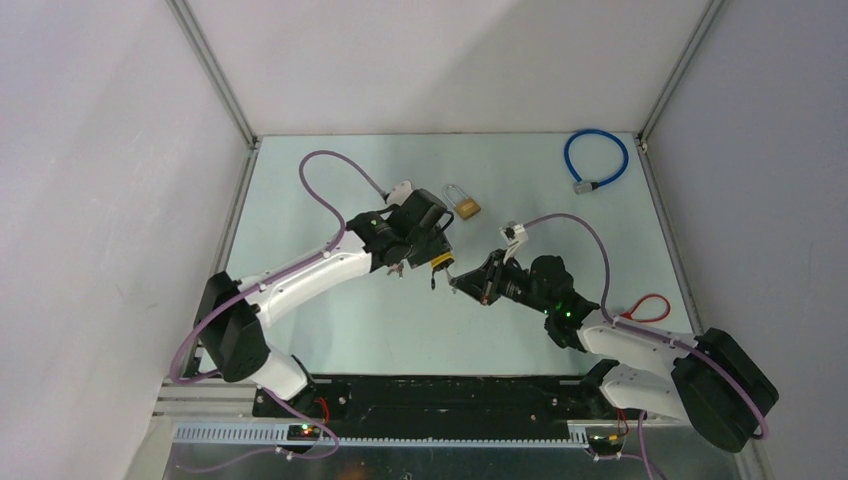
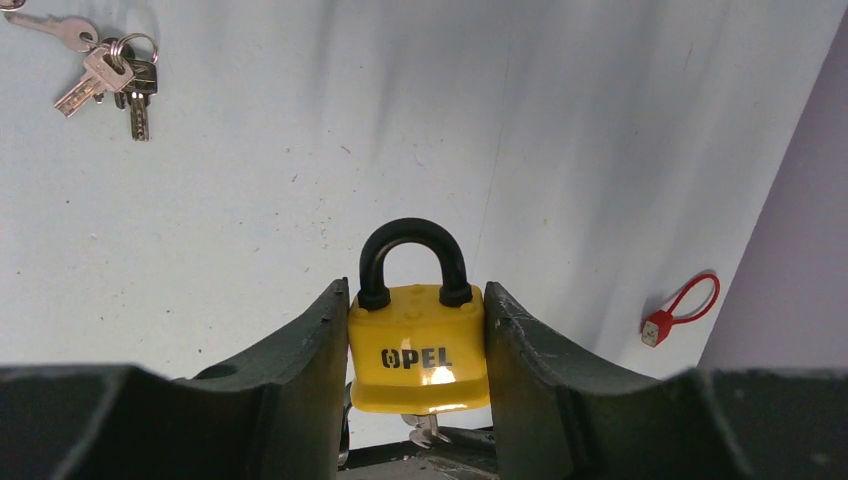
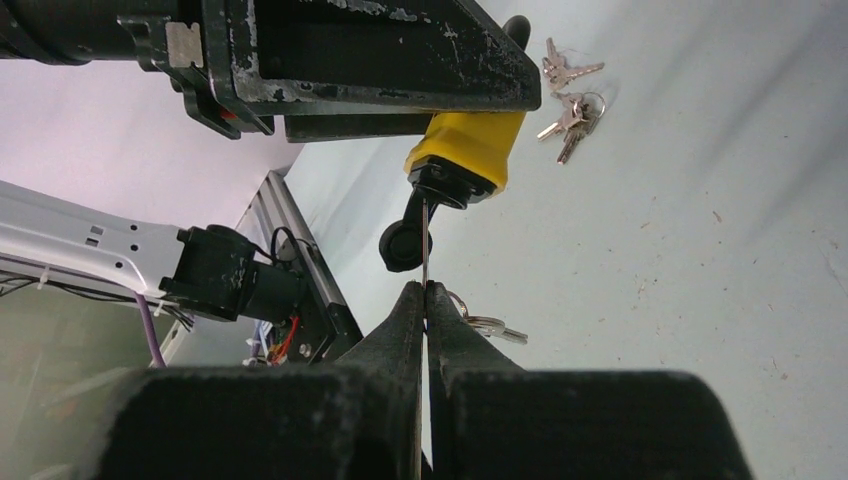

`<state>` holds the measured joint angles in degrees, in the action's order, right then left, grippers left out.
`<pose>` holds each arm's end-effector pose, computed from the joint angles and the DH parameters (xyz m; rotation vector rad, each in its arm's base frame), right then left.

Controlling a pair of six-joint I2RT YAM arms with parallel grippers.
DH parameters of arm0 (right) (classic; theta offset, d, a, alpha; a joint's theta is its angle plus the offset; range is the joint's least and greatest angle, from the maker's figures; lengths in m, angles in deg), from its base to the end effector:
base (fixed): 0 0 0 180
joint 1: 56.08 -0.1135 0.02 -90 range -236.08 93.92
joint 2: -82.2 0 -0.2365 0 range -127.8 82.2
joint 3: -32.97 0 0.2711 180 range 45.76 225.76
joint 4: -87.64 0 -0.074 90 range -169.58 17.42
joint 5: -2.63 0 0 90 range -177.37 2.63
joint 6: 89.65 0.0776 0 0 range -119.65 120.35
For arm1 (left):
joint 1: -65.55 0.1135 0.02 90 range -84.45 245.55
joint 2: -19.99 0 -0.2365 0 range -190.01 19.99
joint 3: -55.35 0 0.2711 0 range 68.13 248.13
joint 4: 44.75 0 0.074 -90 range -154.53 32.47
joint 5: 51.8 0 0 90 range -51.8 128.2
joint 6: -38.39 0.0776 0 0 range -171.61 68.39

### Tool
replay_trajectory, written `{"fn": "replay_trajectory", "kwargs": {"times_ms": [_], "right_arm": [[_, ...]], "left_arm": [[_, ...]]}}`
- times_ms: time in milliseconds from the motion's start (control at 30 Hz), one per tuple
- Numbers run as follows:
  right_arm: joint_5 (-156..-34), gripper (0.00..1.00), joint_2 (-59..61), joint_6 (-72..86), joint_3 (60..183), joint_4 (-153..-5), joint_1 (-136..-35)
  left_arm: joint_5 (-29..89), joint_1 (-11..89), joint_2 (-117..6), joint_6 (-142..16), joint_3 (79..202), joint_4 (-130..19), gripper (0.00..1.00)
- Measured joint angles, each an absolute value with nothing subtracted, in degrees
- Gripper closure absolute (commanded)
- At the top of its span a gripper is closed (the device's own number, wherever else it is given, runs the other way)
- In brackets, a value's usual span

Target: Unlock with the key

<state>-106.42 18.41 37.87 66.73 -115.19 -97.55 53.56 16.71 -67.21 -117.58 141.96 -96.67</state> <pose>0.2054 0.2153 0.1715 -0.3374 1.8400 1.2772 0.2591 -0.2651 0.2288 -0.4891 2.4733 -0.5371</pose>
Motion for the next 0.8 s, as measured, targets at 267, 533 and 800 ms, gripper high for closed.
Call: {"fn": "replay_trajectory", "kwargs": {"times_ms": [267, 533, 800], "right_arm": [[-107.1, 1.00, 17.7, 38.3, 67.0, -116.6, -97.0], [-108.5, 1.00, 17.5, 38.3, 67.0, -117.1, -95.8], [-109.5, 1.00, 17.5, 38.2, 67.1, -117.1, -95.1]], "left_arm": [[53.7, 16.7, -66.9, -117.5, 141.8, -95.7, 1.00], [54.9, 16.6, -64.4, -117.1, 139.4, -95.0, 1.00], [56.0, 15.9, -62.7, -117.1, 138.4, -94.1, 1.00]]}}
